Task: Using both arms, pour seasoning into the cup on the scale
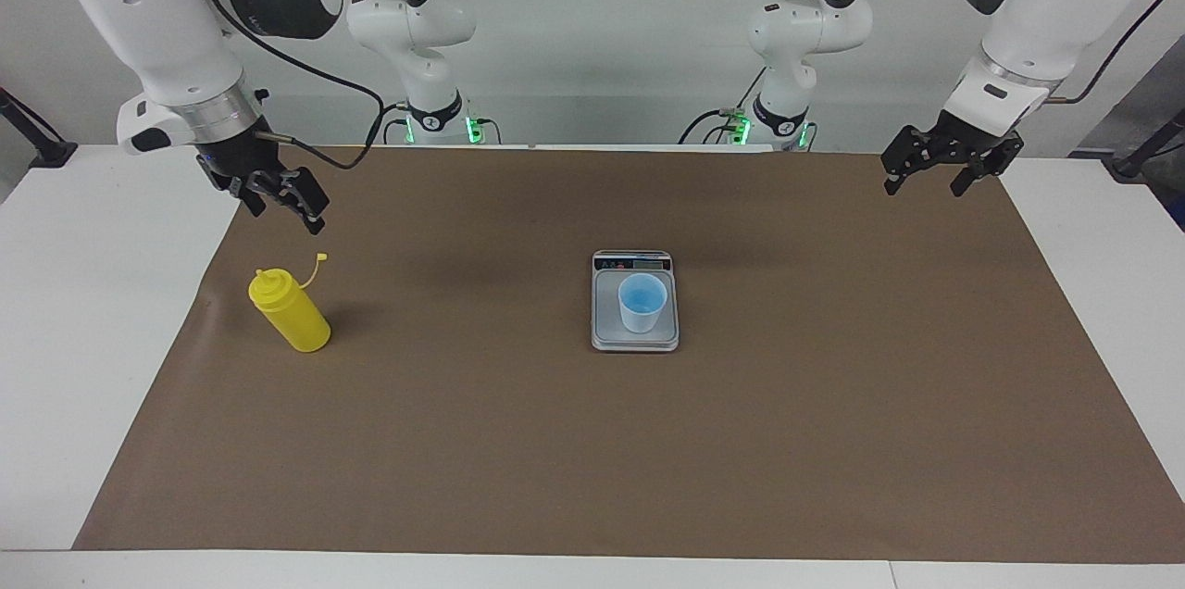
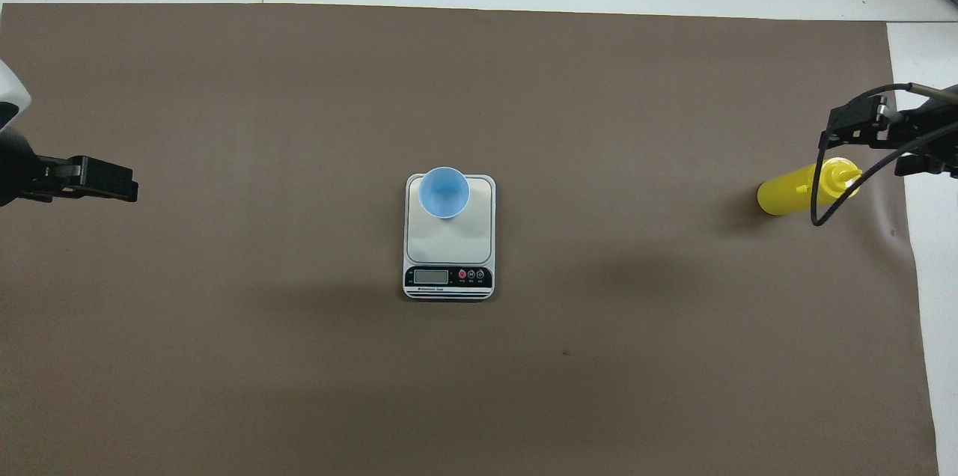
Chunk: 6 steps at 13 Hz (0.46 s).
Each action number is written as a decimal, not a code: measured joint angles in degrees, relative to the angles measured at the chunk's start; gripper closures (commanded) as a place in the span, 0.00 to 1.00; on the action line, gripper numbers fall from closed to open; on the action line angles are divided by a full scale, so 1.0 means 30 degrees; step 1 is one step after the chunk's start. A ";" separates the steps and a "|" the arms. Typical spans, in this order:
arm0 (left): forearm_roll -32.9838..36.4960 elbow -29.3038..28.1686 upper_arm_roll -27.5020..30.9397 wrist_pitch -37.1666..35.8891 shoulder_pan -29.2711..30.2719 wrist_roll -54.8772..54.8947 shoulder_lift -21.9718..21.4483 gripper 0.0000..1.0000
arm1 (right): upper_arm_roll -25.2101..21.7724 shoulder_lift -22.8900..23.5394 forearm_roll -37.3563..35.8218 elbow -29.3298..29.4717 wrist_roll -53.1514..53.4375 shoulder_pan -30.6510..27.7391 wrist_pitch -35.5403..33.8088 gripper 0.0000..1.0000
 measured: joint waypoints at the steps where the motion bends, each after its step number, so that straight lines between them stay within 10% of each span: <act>1: 0.0000 0.0000 0.0000 0.0000 0.0000 0.0000 0.0000 0.00 | 0.0386 -0.0199 -0.0002 0.0000 -0.0332 -0.0582 -0.0247 0.00; 6: 0.0000 0.0000 0.0000 0.0000 0.0002 0.0000 0.0000 0.00 | 0.1025 -0.1165 -0.0314 -0.0817 -0.0709 -0.1058 -0.1552 0.00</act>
